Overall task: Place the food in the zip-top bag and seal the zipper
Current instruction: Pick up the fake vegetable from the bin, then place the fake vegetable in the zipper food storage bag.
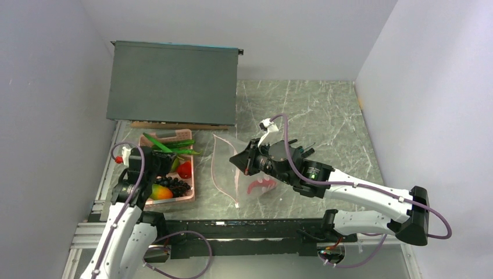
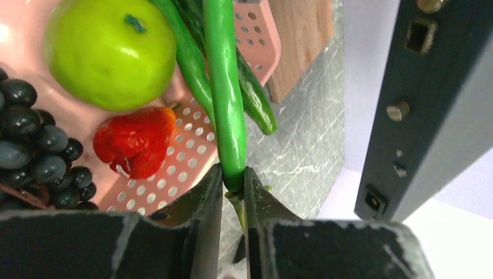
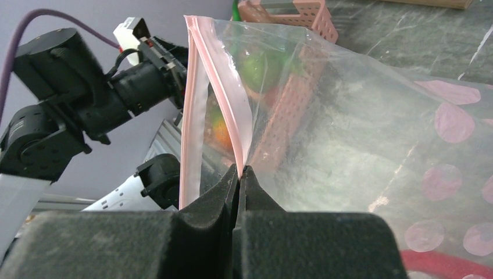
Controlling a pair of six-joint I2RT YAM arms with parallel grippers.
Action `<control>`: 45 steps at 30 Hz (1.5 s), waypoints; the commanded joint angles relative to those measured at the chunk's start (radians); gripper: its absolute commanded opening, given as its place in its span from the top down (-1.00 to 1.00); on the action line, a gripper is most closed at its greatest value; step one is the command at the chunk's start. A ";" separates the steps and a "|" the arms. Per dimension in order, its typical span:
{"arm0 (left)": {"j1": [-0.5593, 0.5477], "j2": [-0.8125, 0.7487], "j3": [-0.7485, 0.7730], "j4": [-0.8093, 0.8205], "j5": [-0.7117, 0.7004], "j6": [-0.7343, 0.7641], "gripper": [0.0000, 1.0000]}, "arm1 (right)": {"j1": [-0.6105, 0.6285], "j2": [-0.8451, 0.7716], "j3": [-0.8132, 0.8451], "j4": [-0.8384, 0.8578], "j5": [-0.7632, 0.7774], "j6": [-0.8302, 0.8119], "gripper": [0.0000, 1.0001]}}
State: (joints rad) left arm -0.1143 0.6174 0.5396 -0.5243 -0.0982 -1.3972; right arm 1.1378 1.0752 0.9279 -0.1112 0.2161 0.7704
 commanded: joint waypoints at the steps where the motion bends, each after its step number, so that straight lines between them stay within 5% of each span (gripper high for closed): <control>1: 0.004 -0.106 0.057 -0.119 0.075 0.095 0.79 | -0.005 0.004 0.015 0.033 0.005 0.006 1.00; 9: 0.004 -0.331 0.223 -0.475 0.102 0.191 0.94 | -0.004 0.012 0.033 0.008 0.025 -0.006 1.00; 14: 0.004 -0.537 0.335 -0.741 -0.070 0.093 1.00 | -0.004 0.011 0.047 -0.011 0.049 -0.014 1.00; 19: 0.004 -0.677 0.451 -0.875 -0.178 -0.005 1.00 | -0.005 0.025 0.069 -0.035 0.053 -0.015 1.00; 23: -0.007 -0.656 0.550 -0.799 -0.175 0.196 1.00 | -0.005 0.031 0.085 -0.055 0.060 -0.022 1.00; 27: -0.024 -0.511 0.672 -0.689 -0.012 0.518 1.00 | -0.005 0.039 0.106 -0.078 0.074 -0.043 1.00; 34: -0.025 -0.221 0.796 -0.787 0.397 0.917 1.00 | -0.004 0.071 0.147 -0.109 0.160 -0.088 1.00; 45: -0.031 -0.077 0.587 -0.614 0.832 1.054 1.00 | -0.005 0.128 0.242 -0.170 0.341 -0.166 1.00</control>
State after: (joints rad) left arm -0.1390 0.5163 1.1404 -1.2507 0.5308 -0.4183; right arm 1.1378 1.2037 1.1225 -0.2874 0.4667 0.6609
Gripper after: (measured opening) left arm 0.199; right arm 0.009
